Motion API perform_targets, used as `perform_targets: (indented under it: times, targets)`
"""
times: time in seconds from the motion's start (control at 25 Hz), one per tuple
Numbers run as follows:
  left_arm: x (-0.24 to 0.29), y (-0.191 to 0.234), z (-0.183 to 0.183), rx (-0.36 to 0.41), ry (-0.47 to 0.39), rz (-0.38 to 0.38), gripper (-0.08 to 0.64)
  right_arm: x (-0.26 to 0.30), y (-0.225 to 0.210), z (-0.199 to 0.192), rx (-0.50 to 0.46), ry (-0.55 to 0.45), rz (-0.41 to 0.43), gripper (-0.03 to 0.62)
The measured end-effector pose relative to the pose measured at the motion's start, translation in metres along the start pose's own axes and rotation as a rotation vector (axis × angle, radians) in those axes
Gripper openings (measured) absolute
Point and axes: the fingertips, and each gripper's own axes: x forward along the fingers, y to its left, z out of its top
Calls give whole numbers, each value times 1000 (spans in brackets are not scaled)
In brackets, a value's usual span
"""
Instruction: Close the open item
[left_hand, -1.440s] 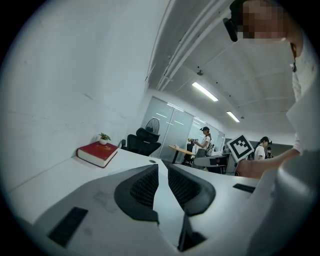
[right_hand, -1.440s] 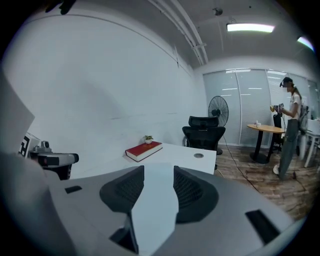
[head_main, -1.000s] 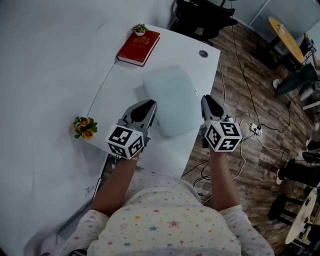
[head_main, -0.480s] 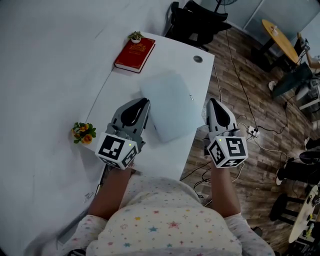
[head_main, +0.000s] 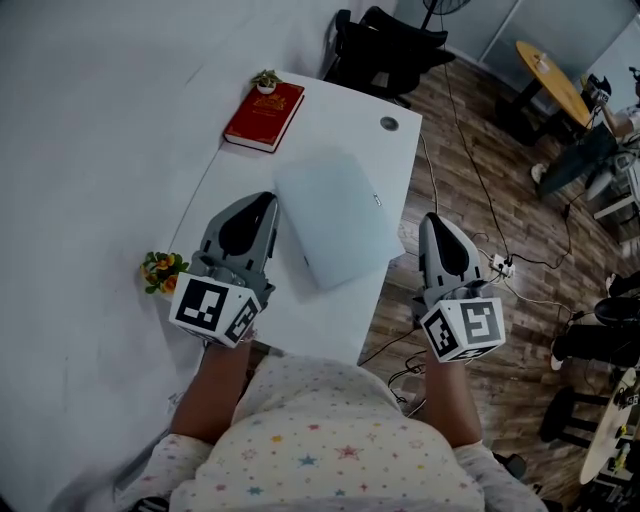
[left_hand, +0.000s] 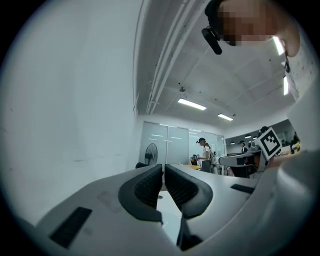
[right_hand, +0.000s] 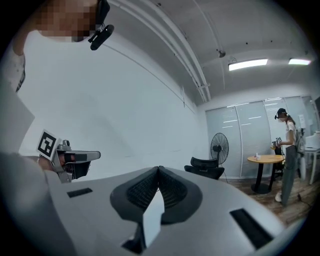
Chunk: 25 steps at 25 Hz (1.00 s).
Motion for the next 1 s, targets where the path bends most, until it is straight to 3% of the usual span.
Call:
perform_targets:
  times: [0.48, 1.0]
  targets:
    - [-1, -3, -8, 6, 11, -3, 25, -10, -5, -12, -31, 32, -51, 0]
    - [-3, 3, -10, -22, 5, -1, 23, -5, -6, -19, -4, 28, -56, 0]
